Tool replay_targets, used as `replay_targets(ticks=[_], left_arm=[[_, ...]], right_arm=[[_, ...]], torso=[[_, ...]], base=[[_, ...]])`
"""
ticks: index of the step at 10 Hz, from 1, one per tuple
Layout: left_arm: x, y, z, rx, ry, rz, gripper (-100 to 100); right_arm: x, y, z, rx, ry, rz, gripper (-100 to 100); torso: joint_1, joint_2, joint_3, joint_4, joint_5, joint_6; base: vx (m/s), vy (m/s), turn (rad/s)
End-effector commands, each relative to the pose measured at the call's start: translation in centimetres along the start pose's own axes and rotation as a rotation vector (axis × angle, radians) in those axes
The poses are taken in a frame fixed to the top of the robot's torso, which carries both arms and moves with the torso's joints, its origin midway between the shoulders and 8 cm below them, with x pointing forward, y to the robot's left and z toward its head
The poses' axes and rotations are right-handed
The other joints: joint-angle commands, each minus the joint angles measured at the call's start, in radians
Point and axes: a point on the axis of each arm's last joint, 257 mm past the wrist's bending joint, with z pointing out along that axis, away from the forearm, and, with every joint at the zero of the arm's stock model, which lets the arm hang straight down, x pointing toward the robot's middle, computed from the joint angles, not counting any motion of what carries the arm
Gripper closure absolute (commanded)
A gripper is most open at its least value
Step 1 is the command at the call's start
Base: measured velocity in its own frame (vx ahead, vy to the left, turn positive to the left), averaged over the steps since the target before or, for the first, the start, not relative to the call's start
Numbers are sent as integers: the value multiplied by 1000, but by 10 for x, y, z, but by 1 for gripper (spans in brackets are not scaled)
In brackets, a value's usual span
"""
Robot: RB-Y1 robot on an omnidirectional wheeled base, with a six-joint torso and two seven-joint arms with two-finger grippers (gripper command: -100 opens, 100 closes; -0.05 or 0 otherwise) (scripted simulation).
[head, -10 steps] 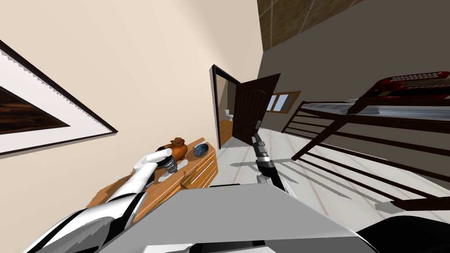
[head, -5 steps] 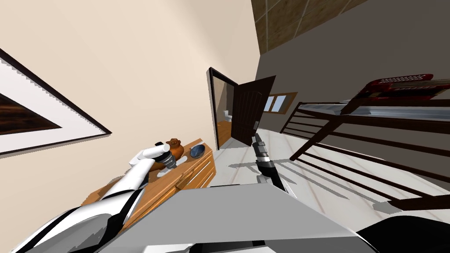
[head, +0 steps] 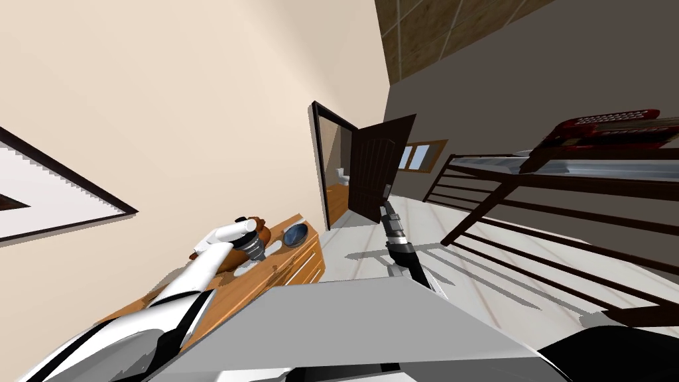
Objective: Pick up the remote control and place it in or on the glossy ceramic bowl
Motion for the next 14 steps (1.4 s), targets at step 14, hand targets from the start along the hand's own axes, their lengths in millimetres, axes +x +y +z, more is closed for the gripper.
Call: replay_targets(ticks=[14], left_arm=[[11,-11,-87,24,9,-31,100]], right_arm=[[0,0,0,0,0,0,0]], torso=[[-3,2,1,0,1,4]], base=[[63,-87,-26]])
